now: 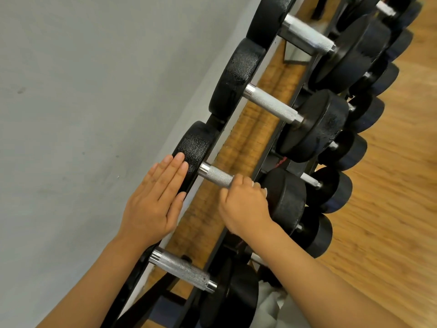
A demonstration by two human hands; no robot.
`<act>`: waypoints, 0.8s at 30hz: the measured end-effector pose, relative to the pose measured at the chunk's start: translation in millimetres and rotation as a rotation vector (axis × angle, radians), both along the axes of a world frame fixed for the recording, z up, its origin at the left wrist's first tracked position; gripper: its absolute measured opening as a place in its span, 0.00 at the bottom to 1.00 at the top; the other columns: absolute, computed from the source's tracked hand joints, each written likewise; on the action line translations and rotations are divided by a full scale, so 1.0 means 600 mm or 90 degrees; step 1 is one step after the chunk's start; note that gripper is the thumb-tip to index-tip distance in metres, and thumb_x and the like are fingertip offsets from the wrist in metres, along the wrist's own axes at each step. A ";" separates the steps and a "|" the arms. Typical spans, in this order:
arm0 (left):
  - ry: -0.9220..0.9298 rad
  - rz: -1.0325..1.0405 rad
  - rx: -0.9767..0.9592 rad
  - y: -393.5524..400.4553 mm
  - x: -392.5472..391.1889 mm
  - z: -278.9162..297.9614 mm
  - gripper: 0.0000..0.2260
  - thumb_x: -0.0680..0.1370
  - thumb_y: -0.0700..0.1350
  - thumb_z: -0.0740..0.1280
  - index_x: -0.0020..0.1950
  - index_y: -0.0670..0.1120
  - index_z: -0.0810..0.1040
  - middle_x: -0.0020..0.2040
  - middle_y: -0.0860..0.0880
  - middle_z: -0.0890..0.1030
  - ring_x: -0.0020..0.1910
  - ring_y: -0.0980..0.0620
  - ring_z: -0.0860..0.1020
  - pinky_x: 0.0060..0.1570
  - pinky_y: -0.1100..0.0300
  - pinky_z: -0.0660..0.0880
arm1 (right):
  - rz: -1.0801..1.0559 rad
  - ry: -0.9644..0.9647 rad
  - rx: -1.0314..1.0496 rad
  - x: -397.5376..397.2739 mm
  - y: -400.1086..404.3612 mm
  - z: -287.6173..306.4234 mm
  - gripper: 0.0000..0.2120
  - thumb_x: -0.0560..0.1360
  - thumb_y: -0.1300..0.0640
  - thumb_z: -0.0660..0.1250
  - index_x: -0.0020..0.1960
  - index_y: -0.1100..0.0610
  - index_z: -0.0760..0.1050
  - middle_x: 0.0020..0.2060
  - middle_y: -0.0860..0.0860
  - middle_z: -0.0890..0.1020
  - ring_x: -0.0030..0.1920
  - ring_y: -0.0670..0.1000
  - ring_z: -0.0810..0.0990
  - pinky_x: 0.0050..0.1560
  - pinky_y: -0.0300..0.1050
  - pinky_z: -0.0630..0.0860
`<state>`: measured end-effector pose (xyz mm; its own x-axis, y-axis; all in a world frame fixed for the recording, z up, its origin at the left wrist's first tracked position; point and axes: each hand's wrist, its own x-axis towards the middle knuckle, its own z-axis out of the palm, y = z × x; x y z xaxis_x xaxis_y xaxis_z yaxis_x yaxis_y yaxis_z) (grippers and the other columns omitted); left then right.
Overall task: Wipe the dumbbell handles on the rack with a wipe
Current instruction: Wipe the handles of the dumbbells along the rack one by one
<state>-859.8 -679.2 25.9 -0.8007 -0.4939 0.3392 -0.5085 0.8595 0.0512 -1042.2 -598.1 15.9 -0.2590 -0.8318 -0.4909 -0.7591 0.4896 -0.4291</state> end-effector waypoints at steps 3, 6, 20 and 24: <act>0.000 0.001 -0.002 0.000 -0.001 0.001 0.21 0.84 0.43 0.58 0.75 0.36 0.64 0.76 0.39 0.65 0.78 0.44 0.60 0.76 0.48 0.60 | 0.005 -0.063 -0.053 0.021 -0.021 0.007 0.26 0.80 0.50 0.47 0.73 0.62 0.61 0.70 0.59 0.66 0.65 0.66 0.66 0.68 0.64 0.61; -0.006 0.001 0.002 -0.002 -0.001 0.000 0.22 0.83 0.44 0.58 0.75 0.36 0.64 0.76 0.40 0.65 0.78 0.44 0.60 0.76 0.49 0.59 | 0.054 -0.106 -0.139 0.038 -0.025 0.004 0.39 0.71 0.44 0.36 0.79 0.59 0.49 0.78 0.54 0.56 0.72 0.66 0.58 0.73 0.64 0.54; -0.003 0.026 -0.024 0.006 -0.006 0.003 0.22 0.83 0.43 0.58 0.76 0.38 0.65 0.77 0.42 0.64 0.78 0.47 0.59 0.76 0.49 0.59 | 0.216 -0.060 -0.191 0.014 -0.008 -0.009 0.43 0.74 0.76 0.59 0.78 0.60 0.35 0.78 0.55 0.38 0.78 0.59 0.39 0.78 0.51 0.47; -0.019 0.034 -0.017 0.006 -0.002 0.000 0.22 0.84 0.44 0.57 0.77 0.38 0.63 0.78 0.42 0.62 0.78 0.45 0.59 0.76 0.47 0.60 | 0.183 -0.087 -0.232 -0.015 -0.002 -0.018 0.41 0.73 0.79 0.59 0.79 0.57 0.48 0.79 0.52 0.50 0.77 0.53 0.56 0.74 0.40 0.55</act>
<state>-860.8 -675.8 26.2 -0.7832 -0.5277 0.3289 -0.5551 0.8317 0.0128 -1051.4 -599.5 4.8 0.0535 -0.9845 -0.1670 -0.7660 0.0669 -0.6394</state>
